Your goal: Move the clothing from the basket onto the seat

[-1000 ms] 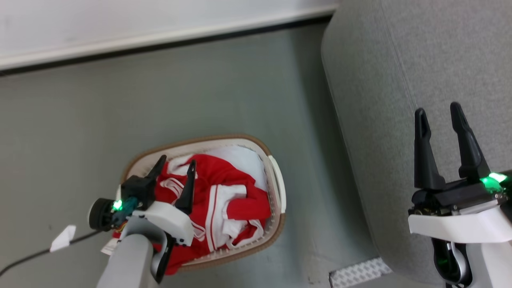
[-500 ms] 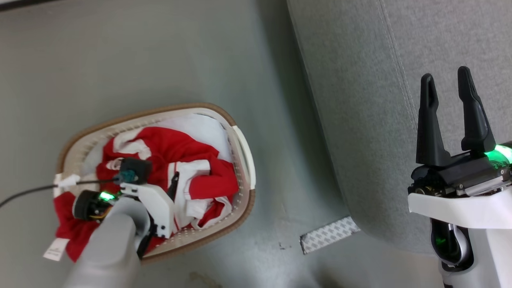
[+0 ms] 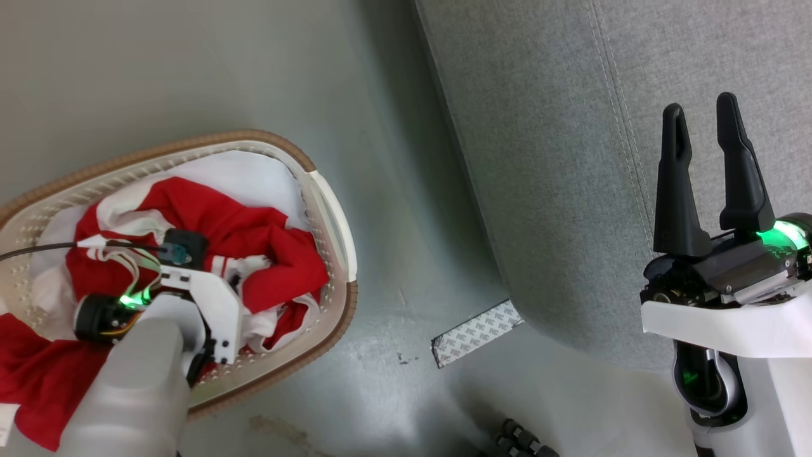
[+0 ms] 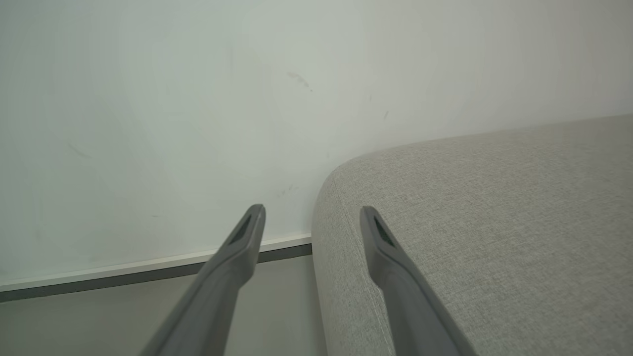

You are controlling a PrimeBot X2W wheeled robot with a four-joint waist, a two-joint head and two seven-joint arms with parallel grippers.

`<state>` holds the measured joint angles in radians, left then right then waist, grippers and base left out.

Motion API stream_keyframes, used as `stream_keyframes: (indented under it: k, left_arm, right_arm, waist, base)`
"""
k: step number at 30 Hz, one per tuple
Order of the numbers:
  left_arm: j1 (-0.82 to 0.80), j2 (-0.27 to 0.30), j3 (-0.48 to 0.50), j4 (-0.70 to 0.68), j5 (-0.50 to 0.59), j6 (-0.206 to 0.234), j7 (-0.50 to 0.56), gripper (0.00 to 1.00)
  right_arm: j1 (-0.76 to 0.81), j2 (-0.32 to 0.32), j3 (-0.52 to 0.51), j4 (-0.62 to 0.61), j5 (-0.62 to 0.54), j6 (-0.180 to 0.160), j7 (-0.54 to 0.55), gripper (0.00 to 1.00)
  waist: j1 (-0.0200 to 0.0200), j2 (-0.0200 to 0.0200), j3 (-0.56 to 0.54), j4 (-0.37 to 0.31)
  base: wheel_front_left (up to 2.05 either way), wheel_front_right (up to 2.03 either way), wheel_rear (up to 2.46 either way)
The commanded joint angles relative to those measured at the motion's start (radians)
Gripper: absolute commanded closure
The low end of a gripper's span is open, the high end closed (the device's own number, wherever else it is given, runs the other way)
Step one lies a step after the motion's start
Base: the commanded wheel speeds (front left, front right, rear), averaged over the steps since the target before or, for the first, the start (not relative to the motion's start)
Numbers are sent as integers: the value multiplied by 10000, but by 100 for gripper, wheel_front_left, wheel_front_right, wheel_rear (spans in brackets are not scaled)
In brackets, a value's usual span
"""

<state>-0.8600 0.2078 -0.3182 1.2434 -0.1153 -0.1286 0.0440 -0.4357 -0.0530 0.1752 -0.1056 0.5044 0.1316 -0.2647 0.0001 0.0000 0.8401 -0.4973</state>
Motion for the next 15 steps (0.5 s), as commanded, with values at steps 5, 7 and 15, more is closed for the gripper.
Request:
stream_keyframes:
  k: [5,7,15]
  left_arm:
    - [60,100,-189,153,-237,-17,-237,100]
    - [60,52,-254,92,-350,-17,-543,100]
    - [704,-744,-714,-5,-1133,-17,-1622,100]
  right_arm:
    - [-155,33,-36,112,93,-19,5,0]
    - [-129,33,-51,161,10,-17,6,0]
    - [157,20,-227,332,-512,-17,7,0]
  waist:
    - [-1,0,-46,-63]
    - [-1,0,-190,-7]
    - [-1,0,-1929,819]
  base:
    - [0,0,0]
    - [0,0,0]
    - [0,0,0]
